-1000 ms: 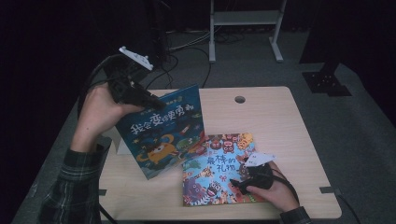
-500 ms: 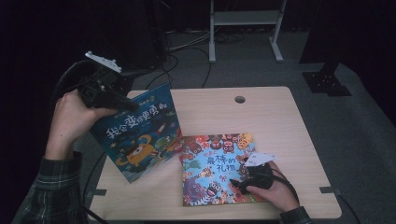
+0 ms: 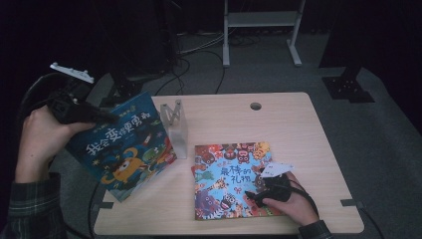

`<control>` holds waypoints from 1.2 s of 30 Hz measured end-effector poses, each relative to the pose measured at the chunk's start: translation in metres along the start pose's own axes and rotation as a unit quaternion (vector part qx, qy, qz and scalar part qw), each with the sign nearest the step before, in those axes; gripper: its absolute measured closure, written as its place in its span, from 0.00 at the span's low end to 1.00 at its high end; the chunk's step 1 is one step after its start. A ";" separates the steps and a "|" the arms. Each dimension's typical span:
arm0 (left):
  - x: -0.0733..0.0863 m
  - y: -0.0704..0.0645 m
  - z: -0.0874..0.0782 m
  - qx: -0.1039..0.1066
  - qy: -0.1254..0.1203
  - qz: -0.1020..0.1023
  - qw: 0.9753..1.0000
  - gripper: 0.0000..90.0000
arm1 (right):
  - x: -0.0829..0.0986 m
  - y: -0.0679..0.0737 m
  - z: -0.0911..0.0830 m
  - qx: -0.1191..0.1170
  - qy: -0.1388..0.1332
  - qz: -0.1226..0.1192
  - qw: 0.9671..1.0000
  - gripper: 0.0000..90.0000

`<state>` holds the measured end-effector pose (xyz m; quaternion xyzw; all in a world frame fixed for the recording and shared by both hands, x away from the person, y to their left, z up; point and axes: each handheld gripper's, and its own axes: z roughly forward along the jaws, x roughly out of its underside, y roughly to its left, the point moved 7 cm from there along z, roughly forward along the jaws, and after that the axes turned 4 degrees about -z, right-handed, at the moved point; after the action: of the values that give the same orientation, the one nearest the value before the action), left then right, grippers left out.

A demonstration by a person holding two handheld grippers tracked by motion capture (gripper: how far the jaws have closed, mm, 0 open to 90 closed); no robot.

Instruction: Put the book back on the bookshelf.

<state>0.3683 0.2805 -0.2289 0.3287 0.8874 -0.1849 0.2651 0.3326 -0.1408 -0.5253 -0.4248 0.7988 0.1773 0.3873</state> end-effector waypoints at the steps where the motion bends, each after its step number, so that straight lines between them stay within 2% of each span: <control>1: 0.007 0.006 -0.005 -0.006 -0.002 -0.009 1.000 0.91 | 0.000 0.000 0.000 0.000 0.000 0.000 1.000 0.01; 5: 0.017 0.016 -0.012 -0.016 -0.005 -0.024 1.000 0.91 | 0.000 0.000 0.000 0.000 0.000 0.000 1.000 0.01; 7: 0.026 0.025 -0.018 -0.027 -0.007 -0.040 0.999 0.91 | 0.000 0.000 0.000 0.000 0.000 0.000 1.000 0.01; 8: 0.026 0.025 -0.018 -0.027 -0.007 -0.040 0.999 0.91 | 0.000 0.000 0.000 0.000 0.000 0.000 1.000 0.01; 10: 0.034 0.035 -0.021 -0.038 -0.013 -0.057 0.998 0.91 | 0.000 0.000 0.000 0.000 0.000 0.000 1.000 0.01; 14: 0.039 0.045 -0.023 -0.049 -0.011 -0.073 0.996 0.91 | 0.000 0.000 0.000 0.000 0.000 0.001 1.000 0.01; 16: 0.040 0.051 -0.023 -0.056 -0.006 -0.080 0.995 0.91 | 0.000 0.000 0.000 0.000 0.000 0.000 1.000 0.01; 17: 0.041 0.057 -0.021 -0.064 0.000 -0.088 0.994 0.91 | 0.000 0.000 0.000 0.000 0.000 0.000 1.000 0.01; 20: 0.041 0.063 -0.019 -0.073 0.003 -0.096 0.993 0.91 | 0.000 0.000 0.000 0.000 0.000 0.002 1.000 0.01; 21: 0.041 0.069 -0.016 -0.082 0.006 -0.104 0.991 0.91 | 0.000 0.000 0.000 0.000 0.000 0.001 1.000 0.01; 22: 0.041 0.069 -0.016 -0.082 0.006 -0.104 0.991 0.91 | 0.000 0.000 0.000 0.000 0.000 0.001 1.000 0.01; 24: 0.038 0.079 -0.012 -0.097 0.003 -0.118 0.988 0.91 | 0.000 0.000 0.000 -0.001 0.000 0.001 1.000 0.01; 26: 0.037 0.082 -0.011 -0.102 0.001 -0.121 0.987 0.91 | 0.000 0.000 0.000 0.000 0.000 0.001 1.000 0.01; 31: 0.025 0.098 0.000 -0.118 -0.008 -0.137 0.983 0.91 | 0.000 0.000 0.000 0.000 0.000 0.001 1.000 0.01; 33: 0.023 0.100 0.002 -0.121 -0.008 -0.140 0.983 0.91 | 0.000 0.000 0.000 0.000 0.000 0.001 1.000 0.01; 35: 0.015 0.107 0.009 -0.131 -0.005 -0.148 0.980 0.91 | 0.000 0.000 0.000 0.000 -0.001 0.001 1.000 0.01; 36: 0.015 0.107 0.009 -0.131 -0.005 -0.148 0.980 0.91 | 0.000 0.000 0.000 0.000 -0.001 0.001 1.000 0.01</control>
<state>0.4342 0.3598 -0.2615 0.1551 0.9415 -0.1055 0.2800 0.3323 -0.1407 -0.5253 -0.4238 0.7991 0.1783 0.3874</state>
